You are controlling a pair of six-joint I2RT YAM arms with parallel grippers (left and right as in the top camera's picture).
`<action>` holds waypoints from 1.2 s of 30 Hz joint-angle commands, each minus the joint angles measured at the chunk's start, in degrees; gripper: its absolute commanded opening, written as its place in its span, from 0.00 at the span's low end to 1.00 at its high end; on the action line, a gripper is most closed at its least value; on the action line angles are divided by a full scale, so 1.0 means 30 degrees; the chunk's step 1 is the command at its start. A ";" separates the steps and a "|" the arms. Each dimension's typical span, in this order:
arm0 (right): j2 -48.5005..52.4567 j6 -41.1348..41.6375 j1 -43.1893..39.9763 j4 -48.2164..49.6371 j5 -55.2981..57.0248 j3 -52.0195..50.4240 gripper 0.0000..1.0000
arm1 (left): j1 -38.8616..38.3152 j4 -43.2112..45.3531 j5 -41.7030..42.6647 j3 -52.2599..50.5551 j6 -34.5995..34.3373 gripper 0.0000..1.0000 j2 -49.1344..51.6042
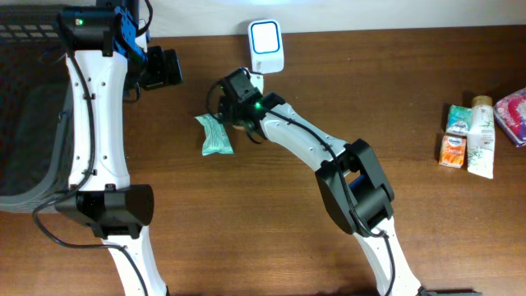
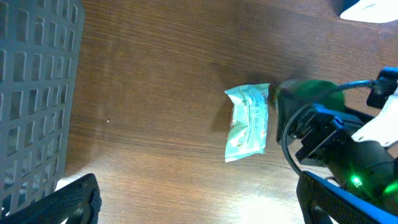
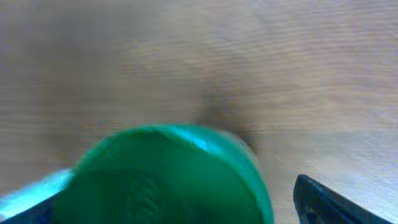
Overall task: Scan the item barcode
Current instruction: 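Reach right gripper to the green-lidded jar and grasp it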
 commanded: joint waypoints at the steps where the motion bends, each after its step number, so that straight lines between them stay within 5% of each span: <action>1: -0.0780 -0.0823 -0.0015 -0.1647 0.2849 0.0102 0.92 | -0.0058 -0.0022 -0.0124 0.0117 0.0226 0.99 -0.0321; 7: -0.2361 -0.2397 -0.0044 -0.4058 0.3694 0.0102 0.89 | -0.0058 -0.0022 -0.0124 0.0117 0.0226 0.99 -0.0321; 10: -0.2514 -0.0852 -0.0495 -0.3563 0.3060 0.0153 0.89 | -0.0058 -0.0022 -0.0124 0.0117 0.0226 0.99 -0.0321; 14: -0.2455 0.1209 -0.1865 -0.0794 -0.2601 0.0146 0.89 | -0.0058 -0.0022 -0.0124 0.0117 0.0226 0.99 -0.0321; 21: -0.1217 0.2834 -0.1865 -0.1406 -0.2470 0.0109 0.89 | -0.0058 -0.0022 -0.0124 0.0117 0.0226 0.99 -0.0321; 24: -0.1209 0.2834 -0.1734 -0.2339 -0.2448 0.0109 0.75 | -0.0058 -0.0022 -0.0124 0.0117 0.0226 0.99 -0.0321; 29: -0.1107 0.2739 -0.1734 -0.3177 -0.1814 0.0109 0.75 | -0.0058 -0.0022 -0.0124 0.0117 0.0226 0.99 -0.0321; 36: -0.1566 -0.3512 -0.2266 -0.7701 -0.1821 0.0146 0.74 | -0.0058 -0.0022 -0.0124 0.0117 0.0226 0.99 -0.0321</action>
